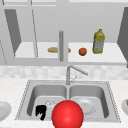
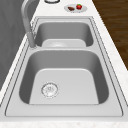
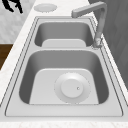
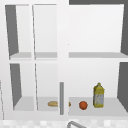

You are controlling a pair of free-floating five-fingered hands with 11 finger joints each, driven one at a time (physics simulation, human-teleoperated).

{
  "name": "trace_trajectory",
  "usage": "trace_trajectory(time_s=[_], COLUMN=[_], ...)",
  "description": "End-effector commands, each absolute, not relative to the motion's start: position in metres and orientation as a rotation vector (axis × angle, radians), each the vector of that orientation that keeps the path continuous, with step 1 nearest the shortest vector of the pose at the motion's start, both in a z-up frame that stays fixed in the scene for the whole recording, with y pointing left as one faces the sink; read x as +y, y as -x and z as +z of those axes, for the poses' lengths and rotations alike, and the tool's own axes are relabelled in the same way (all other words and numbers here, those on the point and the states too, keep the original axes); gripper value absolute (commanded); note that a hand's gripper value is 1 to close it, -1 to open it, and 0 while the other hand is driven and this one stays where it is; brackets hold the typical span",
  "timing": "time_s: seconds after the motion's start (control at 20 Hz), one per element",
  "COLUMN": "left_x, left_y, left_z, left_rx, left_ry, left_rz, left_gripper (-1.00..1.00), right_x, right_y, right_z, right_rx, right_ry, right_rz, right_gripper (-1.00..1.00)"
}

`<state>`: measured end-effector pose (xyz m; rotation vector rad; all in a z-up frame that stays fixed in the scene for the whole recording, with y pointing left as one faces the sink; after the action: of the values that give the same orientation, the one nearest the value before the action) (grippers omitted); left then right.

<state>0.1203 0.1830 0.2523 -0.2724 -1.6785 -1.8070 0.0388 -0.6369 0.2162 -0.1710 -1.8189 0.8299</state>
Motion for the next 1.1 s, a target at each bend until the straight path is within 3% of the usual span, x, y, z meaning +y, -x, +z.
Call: trace_trajectory(time_s=[0.0,1.05], left_x=[0.183,0.183], left_y=[-0.12,-0.12], left_z=[0.252,0.252], left_rx=[-1.679,-1.679], left_ry=[0.272,0.272], left_rz=[-1.807,-1.807], left_gripper=[0.0,0.0], right_x=[-0.622,-0.58], right_y=[-0.048,-0.074], right_z=[0.214,0.214], right_rx=[-1.834,-1.642], right_ry=[0.283,0.463], right_rz=[0.948,1.226], right_gripper=[-1.0,-1.0])
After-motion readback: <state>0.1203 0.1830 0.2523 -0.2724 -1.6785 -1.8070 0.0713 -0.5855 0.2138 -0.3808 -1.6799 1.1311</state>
